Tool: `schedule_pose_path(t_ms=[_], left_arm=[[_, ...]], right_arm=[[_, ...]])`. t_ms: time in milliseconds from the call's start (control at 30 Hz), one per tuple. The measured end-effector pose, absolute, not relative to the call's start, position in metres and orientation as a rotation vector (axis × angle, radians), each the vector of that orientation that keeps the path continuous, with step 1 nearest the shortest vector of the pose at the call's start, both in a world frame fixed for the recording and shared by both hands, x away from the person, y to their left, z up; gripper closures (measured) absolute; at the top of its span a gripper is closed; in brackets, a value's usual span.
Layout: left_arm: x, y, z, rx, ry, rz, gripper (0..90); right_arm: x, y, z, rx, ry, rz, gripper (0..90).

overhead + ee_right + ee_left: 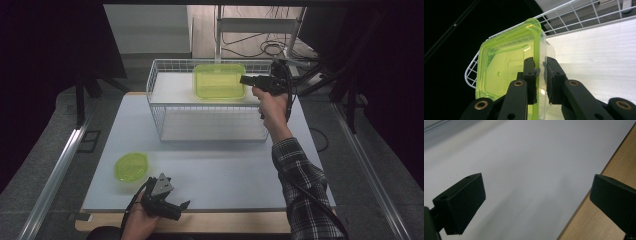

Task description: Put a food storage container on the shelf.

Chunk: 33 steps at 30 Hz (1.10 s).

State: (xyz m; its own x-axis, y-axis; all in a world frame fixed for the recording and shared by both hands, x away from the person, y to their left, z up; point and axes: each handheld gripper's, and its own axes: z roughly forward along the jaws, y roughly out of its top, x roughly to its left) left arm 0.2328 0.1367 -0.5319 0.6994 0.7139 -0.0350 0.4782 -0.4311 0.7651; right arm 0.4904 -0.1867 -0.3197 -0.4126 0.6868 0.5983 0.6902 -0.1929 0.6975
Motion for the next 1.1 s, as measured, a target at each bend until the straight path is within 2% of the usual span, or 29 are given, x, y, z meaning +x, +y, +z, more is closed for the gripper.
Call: schedule_pose_path(t_ms=[567,700,767,967,1100], left_arm=[[0.233,0.136,-0.532,2.128,0.890,0.380,0.1],[0.232,0.136,-0.532,2.129,0.889,0.380,0.1],[0.232,0.136,-0.532,2.131,0.889,0.381,0.1],[0.232,0.136,-0.532,2.133,0.886,0.387,0.1],[0.232,0.135,-0.532,2.124,0.892,0.373,0.2]], right_arm=[[0.501,-0.176,-0.319,-1.735,-2.201,-1.658,69.9],[0.504,-0.174,-0.321,-1.737,-2.211,-1.643,66.3],[0.504,-0.174,-0.322,-1.748,-2.222,-1.642,61.4],[0.501,-0.174,-0.317,-1.736,-2.240,-1.656,58.1],[0.495,-0.177,-0.313,-1.698,-2.247,-1.679,50.6]])
